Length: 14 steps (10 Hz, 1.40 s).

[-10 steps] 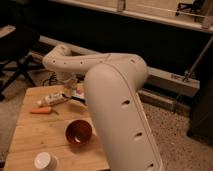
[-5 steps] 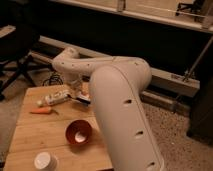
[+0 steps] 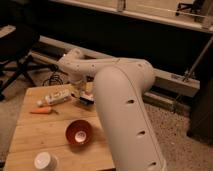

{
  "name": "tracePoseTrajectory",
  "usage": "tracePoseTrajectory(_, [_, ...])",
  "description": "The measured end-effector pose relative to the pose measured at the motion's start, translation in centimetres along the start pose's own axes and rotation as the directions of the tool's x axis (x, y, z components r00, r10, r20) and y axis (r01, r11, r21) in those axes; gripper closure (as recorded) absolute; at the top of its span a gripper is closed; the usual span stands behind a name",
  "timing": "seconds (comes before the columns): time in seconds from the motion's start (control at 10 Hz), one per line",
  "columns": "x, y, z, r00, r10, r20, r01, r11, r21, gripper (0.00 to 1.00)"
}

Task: Place the eraser on the white sponge

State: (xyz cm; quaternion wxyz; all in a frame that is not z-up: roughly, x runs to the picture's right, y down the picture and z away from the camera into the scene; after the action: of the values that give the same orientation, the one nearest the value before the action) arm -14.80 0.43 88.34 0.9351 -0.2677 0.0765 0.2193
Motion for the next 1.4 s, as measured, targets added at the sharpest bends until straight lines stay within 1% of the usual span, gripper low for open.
tracePoseTrajectory(0.3, [0.3,-0.7,1.4,1.000,0.009,-0.013,-0.009,1.000,0.003,1.00])
tracePoseTrajectory(0.4, [0.7,-1.1,1.9,0.999,0.013,-0.032,-0.013,1.000,0.010,1.00])
tracePoseTrajectory(0.5, [1.1,-1.5,2.4,0.998,0.024,-0.051,-0.023,1.000,0.020,0.97])
tracePoseTrajectory(0.6, [1.4,-1.8,2.6,0.997,0.037,-0.064,-0.035,0.999,0.029,0.90])
tracePoseTrajectory(0.7, [1.7,-2.2,3.0,0.995,0.061,-0.083,-0.058,0.998,0.040,0.78])
tracePoseTrajectory(0.8, [1.6,-2.3,3.3,0.993,0.078,-0.087,-0.075,0.996,0.043,0.69])
tracePoseTrajectory(0.9, [1.3,-2.2,3.6,0.992,0.097,-0.083,-0.094,0.995,0.041,0.58])
tracePoseTrajectory(1.0, [0.7,-2.2,3.8,0.991,0.118,-0.063,-0.116,0.993,0.038,0.48])
tracePoseTrajectory(1.1, [0.1,-2.3,3.9,0.989,0.141,-0.042,-0.140,0.989,0.037,0.36])
tracePoseTrajectory(1.3, [-0.1,-2.5,4.1,0.986,0.164,-0.041,-0.162,0.986,0.047,0.22])
tracePoseTrajectory(1.4, [0.3,-2.5,4.2,0.985,0.165,-0.056,-0.162,0.985,0.054,0.20])
